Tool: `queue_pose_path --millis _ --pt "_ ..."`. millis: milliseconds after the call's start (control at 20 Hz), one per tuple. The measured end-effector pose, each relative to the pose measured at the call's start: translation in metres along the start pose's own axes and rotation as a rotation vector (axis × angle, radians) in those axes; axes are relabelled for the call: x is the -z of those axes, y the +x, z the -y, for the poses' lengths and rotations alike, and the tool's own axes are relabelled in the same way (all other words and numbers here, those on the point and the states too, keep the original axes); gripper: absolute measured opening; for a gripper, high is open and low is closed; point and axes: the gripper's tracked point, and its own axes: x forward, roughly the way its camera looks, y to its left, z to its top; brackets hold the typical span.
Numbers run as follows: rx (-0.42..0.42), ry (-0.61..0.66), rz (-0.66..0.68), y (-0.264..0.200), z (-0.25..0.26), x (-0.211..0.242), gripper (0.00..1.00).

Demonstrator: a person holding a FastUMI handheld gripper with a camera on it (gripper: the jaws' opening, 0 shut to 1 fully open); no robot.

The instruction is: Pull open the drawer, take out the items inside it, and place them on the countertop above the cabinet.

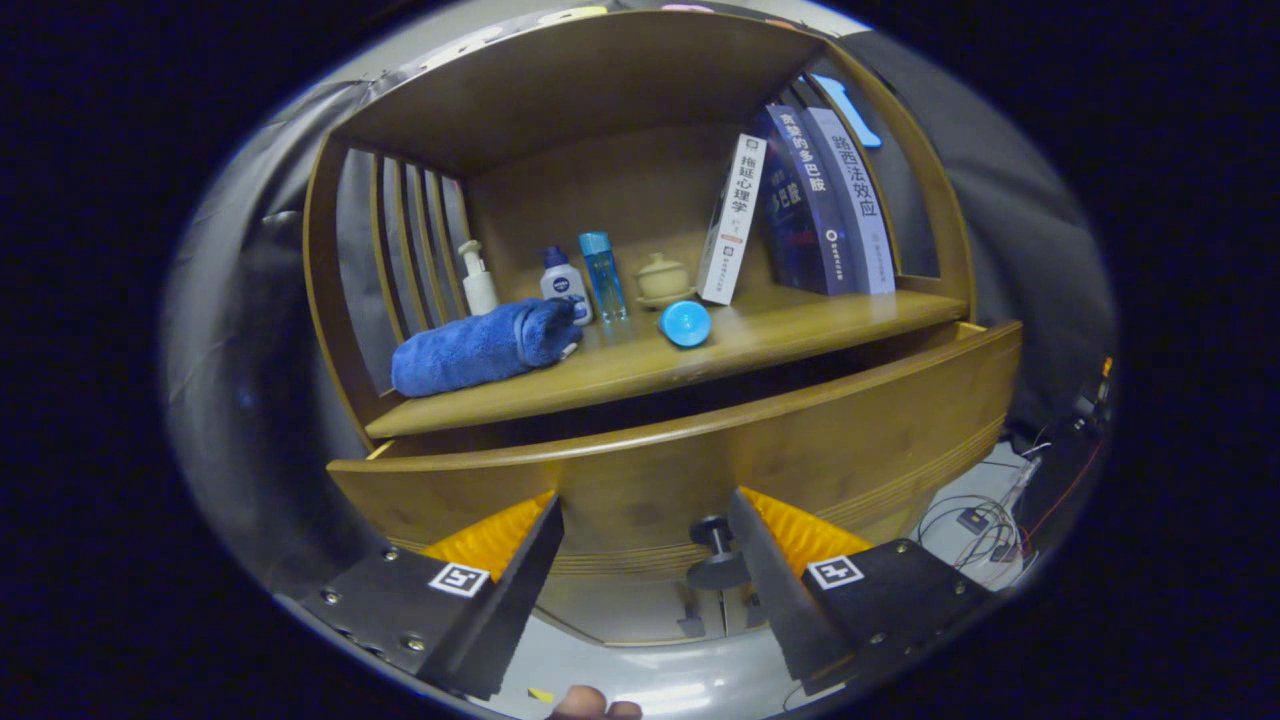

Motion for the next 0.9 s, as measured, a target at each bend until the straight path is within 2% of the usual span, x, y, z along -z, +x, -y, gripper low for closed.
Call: queue_pose_path --millis 900 --pt "-0.003 -0.006 -0.009 0.040 -0.002 -0.013 1.00"
